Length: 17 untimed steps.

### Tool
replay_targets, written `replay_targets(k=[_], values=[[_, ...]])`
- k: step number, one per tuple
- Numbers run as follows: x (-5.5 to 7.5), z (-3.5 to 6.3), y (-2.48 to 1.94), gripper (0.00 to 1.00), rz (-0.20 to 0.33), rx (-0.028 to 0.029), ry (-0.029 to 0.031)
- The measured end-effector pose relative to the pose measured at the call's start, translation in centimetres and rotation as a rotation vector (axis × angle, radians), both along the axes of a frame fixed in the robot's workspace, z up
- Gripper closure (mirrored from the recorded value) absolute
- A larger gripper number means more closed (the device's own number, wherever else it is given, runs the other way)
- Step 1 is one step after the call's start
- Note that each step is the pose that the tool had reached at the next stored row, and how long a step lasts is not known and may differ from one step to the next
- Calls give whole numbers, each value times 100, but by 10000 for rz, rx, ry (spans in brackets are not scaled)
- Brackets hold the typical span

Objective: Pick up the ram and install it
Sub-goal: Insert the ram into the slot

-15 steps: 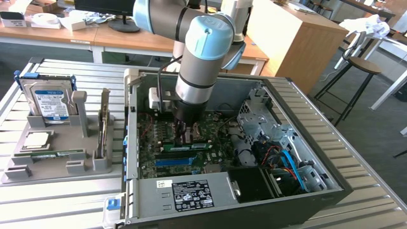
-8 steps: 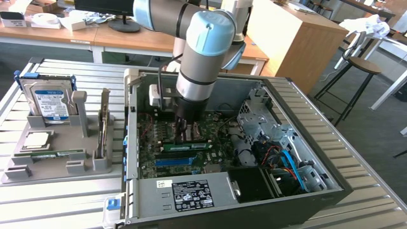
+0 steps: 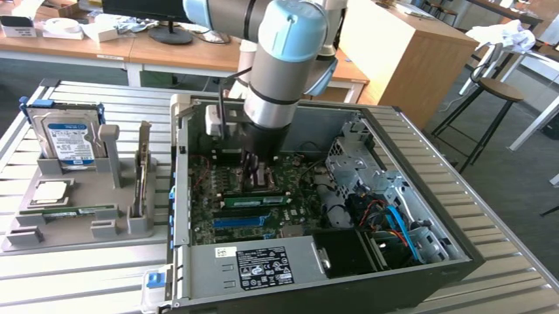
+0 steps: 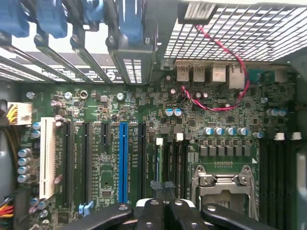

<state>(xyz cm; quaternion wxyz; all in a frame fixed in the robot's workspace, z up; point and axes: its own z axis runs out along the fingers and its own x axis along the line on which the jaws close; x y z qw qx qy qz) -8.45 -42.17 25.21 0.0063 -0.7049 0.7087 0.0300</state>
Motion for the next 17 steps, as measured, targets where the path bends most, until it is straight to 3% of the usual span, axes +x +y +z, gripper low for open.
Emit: replay_targets(k=[17], values=[[0,505,0,90,0,0,1]])
